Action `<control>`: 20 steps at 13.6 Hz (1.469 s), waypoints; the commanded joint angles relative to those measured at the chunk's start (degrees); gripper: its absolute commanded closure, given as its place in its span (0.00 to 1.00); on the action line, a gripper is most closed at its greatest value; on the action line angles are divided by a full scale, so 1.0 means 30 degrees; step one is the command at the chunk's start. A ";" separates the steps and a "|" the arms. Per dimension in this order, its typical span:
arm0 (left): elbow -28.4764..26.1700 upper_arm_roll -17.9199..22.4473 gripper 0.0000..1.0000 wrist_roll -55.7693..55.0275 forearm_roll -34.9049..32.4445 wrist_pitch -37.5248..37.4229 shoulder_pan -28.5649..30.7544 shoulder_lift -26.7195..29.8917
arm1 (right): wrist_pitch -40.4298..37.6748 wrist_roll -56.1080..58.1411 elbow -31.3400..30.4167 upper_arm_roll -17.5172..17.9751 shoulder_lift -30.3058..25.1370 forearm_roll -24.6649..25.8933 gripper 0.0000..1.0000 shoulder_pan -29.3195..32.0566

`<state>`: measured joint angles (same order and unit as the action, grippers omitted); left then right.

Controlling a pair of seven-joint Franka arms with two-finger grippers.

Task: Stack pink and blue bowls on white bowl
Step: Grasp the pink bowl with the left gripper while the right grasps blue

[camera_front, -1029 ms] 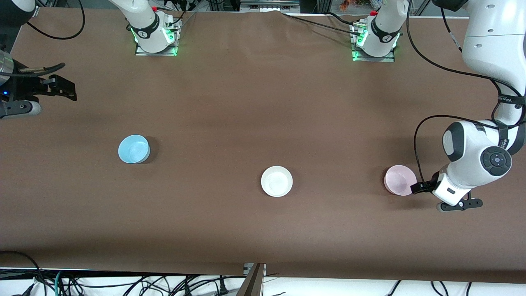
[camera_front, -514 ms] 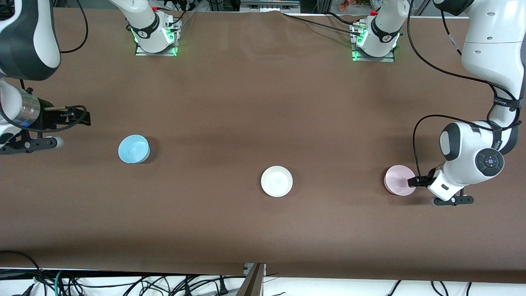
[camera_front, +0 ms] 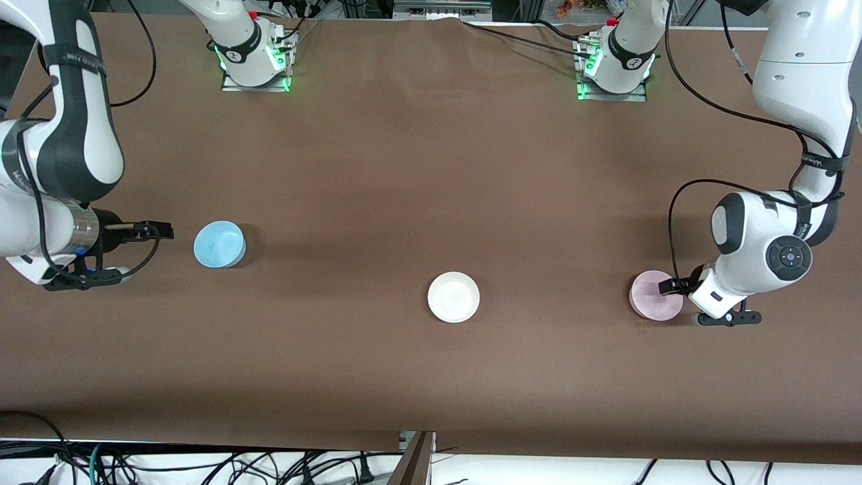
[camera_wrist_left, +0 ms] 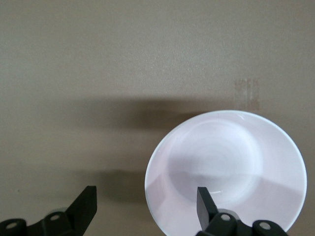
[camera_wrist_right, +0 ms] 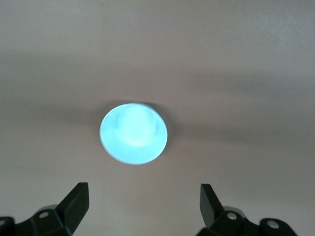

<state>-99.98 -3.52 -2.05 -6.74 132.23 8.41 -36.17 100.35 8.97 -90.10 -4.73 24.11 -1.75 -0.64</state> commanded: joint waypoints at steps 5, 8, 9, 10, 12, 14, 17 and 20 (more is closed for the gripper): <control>-0.1536 -0.1607 0.19 0.2120 -0.0068 0.0249 0.2320 0.1130 | 0.5596 0.0117 -0.5265 0.0141 -0.0477 -0.1698 0.00 0.0827; -0.1536 -0.1963 0.23 0.2062 -0.0068 0.0278 0.2588 0.1071 | 0.6566 0.0146 -0.6089 0.0141 -0.0390 -0.1991 0.00 0.1003; -0.1507 -0.1963 0.25 0.2003 -0.0068 0.0279 0.2559 0.1042 | 0.6829 0.0204 -0.6351 0.0141 -0.0331 -0.2399 0.00 0.1004; -0.1507 -0.2166 0.27 0.1887 -0.0068 0.0337 0.2530 0.1013 | 0.7354 0.0379 -0.6818 0.0141 -0.0302 -0.2664 0.00 0.1091; -0.1507 -0.2256 0.30 0.1827 -0.0039 0.0919 0.2529 0.0954 | 0.8293 0.1022 -0.7407 0.0141 -0.0272 -0.2988 0.00 0.1179; -0.1507 -0.2285 0.36 0.1827 -0.0039 0.1215 0.2529 0.0925 | 0.8792 0.1434 -0.7438 0.0141 -0.0010 -0.3019 0.00 0.1238; -0.1507 -0.2344 0.50 0.1856 -0.0068 0.1245 0.2529 0.0925 | 0.9670 0.1581 -0.7642 0.0141 0.0371 -0.3339 0.00 0.1267; -0.1507 -0.2344 0.64 0.1856 -0.0068 0.1275 0.2500 0.0925 | 1.0435 0.4181 -0.7906 0.0141 0.0781 -0.5120 0.00 0.1559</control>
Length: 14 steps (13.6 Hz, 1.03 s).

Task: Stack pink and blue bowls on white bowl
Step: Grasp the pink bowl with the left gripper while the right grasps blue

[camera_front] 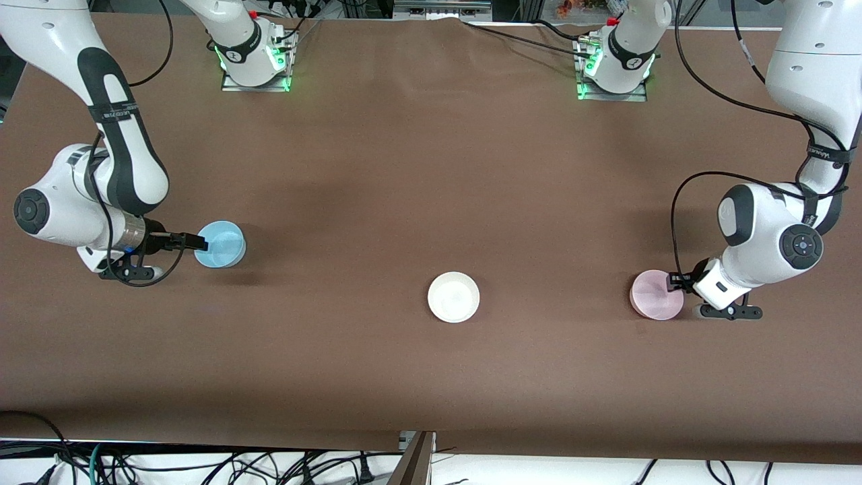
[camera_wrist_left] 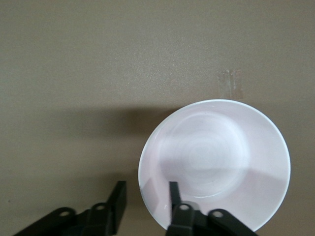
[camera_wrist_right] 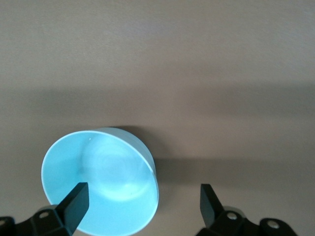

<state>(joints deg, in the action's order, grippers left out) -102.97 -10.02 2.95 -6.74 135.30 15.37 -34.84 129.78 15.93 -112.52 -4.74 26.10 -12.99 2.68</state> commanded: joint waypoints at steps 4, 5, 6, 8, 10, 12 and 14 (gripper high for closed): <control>-0.0509 -0.0206 0.97 0.0188 -0.0069 0.0484 0.0150 0.0479 | 0.0657 0.3331 -0.0433 0.0087 0.0381 -0.1970 0.00 0.0659; -0.0509 -0.0206 1.00 0.0188 -0.0069 0.0514 0.0121 0.0479 | 0.0773 0.3769 -0.0433 0.0087 0.0468 -0.1970 0.00 0.0659; -0.0509 -0.0206 1.00 0.0188 -0.0069 0.0601 0.0091 0.0479 | 0.0977 0.4266 -0.0433 0.0087 0.0556 -0.1970 0.00 0.0659; -0.0480 -0.0206 1.00 0.0217 -0.0069 0.0778 0.0033 0.0479 | 0.1125 0.4506 -0.0550 0.0087 0.0616 -0.1970 0.16 0.0659; -0.0334 -0.0438 1.00 0.0159 -0.0069 0.0778 -0.0055 0.0479 | 0.1038 0.4535 -0.0521 0.0087 0.0616 -0.1970 0.40 0.0659; 0.0103 -0.0761 1.00 -0.0684 -0.0039 0.0690 -0.0085 0.0508 | 0.0979 0.4535 -0.0521 0.0058 0.0587 -0.1969 0.59 0.0688; 0.1039 -0.1754 1.00 -0.2878 -0.0039 0.0254 -0.0085 0.0567 | 0.0920 0.4535 -0.0521 0.0058 0.0587 -0.1970 0.76 0.0659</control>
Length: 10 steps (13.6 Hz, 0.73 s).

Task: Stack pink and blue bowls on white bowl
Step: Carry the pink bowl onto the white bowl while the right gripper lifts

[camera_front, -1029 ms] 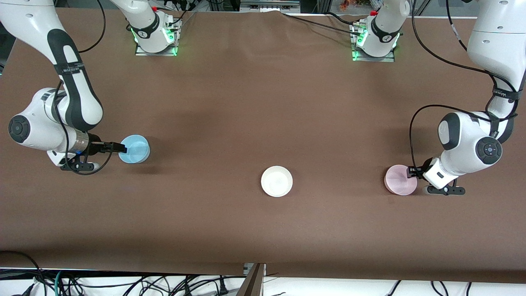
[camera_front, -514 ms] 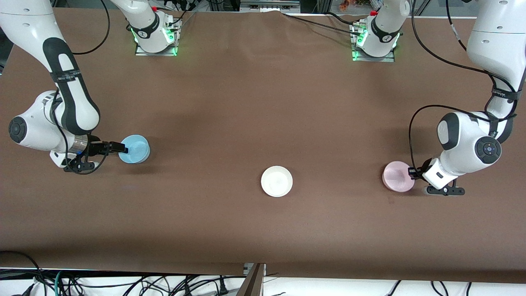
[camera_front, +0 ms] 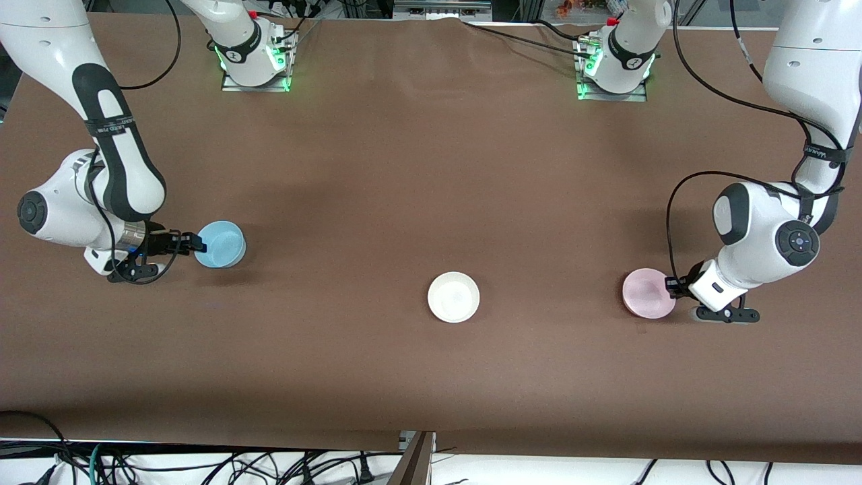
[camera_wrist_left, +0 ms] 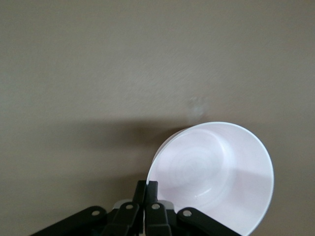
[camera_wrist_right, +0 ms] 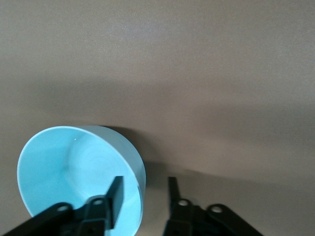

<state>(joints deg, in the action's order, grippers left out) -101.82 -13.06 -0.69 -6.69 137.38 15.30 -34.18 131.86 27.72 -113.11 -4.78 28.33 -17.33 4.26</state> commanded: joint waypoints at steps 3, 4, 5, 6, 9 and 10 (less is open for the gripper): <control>0.2001 -0.2060 1.00 -0.3691 -0.0055 -0.2660 -0.0061 0.0669 | 0.0053 0.0575 -0.0297 0.0071 -0.0213 -0.0521 0.97 0.0133; 0.2441 -0.2644 1.00 -0.4625 -0.0055 -0.3423 -0.0061 0.0816 | -0.0180 0.0575 -0.0238 0.0100 -0.0243 -0.0521 1.00 0.0133; 0.2706 -0.3230 1.00 -0.5910 -0.0055 -0.4010 -0.0061 0.0962 | -0.0270 0.0546 -0.0209 0.0072 -0.0272 -0.0521 1.00 0.0162; 0.2883 -0.3932 1.00 -0.7199 -0.0055 -0.4451 -0.0032 0.1138 | -0.0271 0.0488 -0.0121 0.0071 -0.0330 -0.0521 1.00 0.0163; 0.2885 -0.6216 1.00 -1.1679 -0.0084 -0.4777 -0.0061 0.1549 | -0.2019 0.0370 0.0782 0.0071 -0.0682 -0.0521 1.00 0.0163; 0.2885 -0.7007 1.00 -1.3145 -0.0317 -0.4807 -0.0119 0.1550 | -0.3275 0.0283 0.1513 0.0071 -0.0683 -0.0521 1.00 0.0163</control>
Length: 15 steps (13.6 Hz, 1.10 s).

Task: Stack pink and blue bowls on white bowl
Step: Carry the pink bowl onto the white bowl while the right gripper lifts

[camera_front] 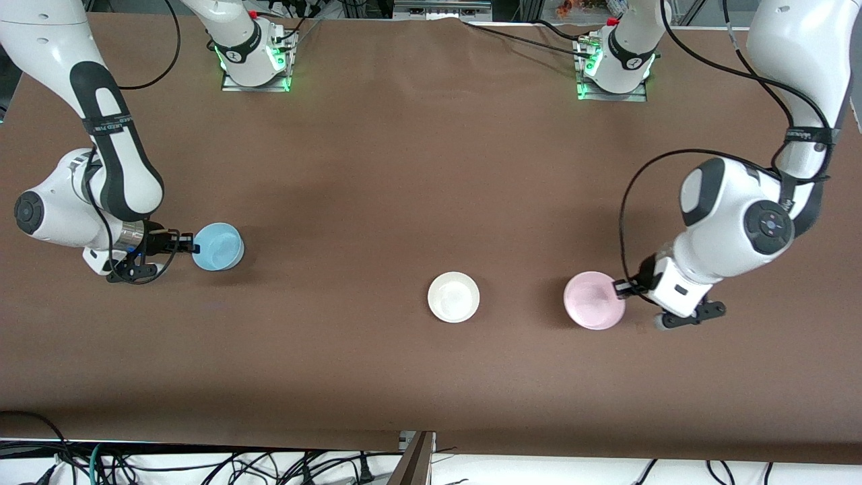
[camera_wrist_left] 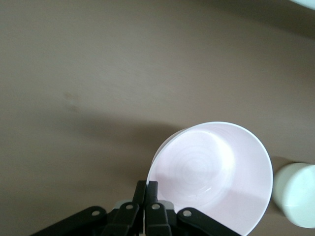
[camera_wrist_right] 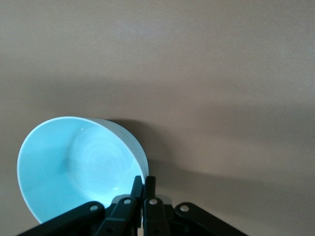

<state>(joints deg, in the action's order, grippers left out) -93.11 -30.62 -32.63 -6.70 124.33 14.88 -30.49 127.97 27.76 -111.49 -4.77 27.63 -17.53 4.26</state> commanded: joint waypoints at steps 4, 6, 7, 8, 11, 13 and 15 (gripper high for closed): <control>-0.0019 -0.1628 1.00 -0.7010 -0.1187 -0.0369 -0.2580 0.0175 | -0.5470 -0.1508 0.3350 0.0154 -0.0537 -0.0426 1.00 -0.0159; 0.0040 -0.1511 1.00 -0.9794 -0.2594 -0.0223 -0.3959 -0.0174 | -0.7082 -0.3704 0.4522 0.0387 -0.0479 -0.0368 1.00 -0.0278; 0.0069 -0.1540 1.00 -1.0531 -0.2919 -0.0077 -0.4313 -0.0525 | -0.7583 -0.4411 0.4963 0.0766 -0.0508 -0.0397 1.00 -0.0394; 0.0214 -0.1511 1.00 -1.1003 -0.3010 0.0446 -0.4665 -0.0790 | -0.7791 -0.4969 0.5286 0.1059 -0.0508 -0.0397 1.00 -0.0453; 0.0653 -0.1336 1.00 -1.2555 -0.3505 0.1592 -0.5457 -0.1669 | -0.8552 -0.7542 0.6253 0.2201 -0.0508 -0.0426 1.00 -0.0891; 0.1412 -0.0841 1.00 -1.3755 -0.4179 0.2089 -0.6246 -0.2459 | -0.8555 -0.8808 0.6752 0.2584 -0.0479 -0.0426 1.00 -0.1359; 0.2496 0.0562 1.00 -1.4929 -0.4446 0.2209 -0.7824 -0.3134 | -0.8526 -1.0123 0.7076 0.2586 -0.0391 -0.0455 1.00 -0.2178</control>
<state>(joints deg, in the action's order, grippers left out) -90.87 -32.71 -73.59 -18.05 131.14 -3.63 -36.97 103.91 0.96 -92.22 2.95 25.95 -17.98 -0.75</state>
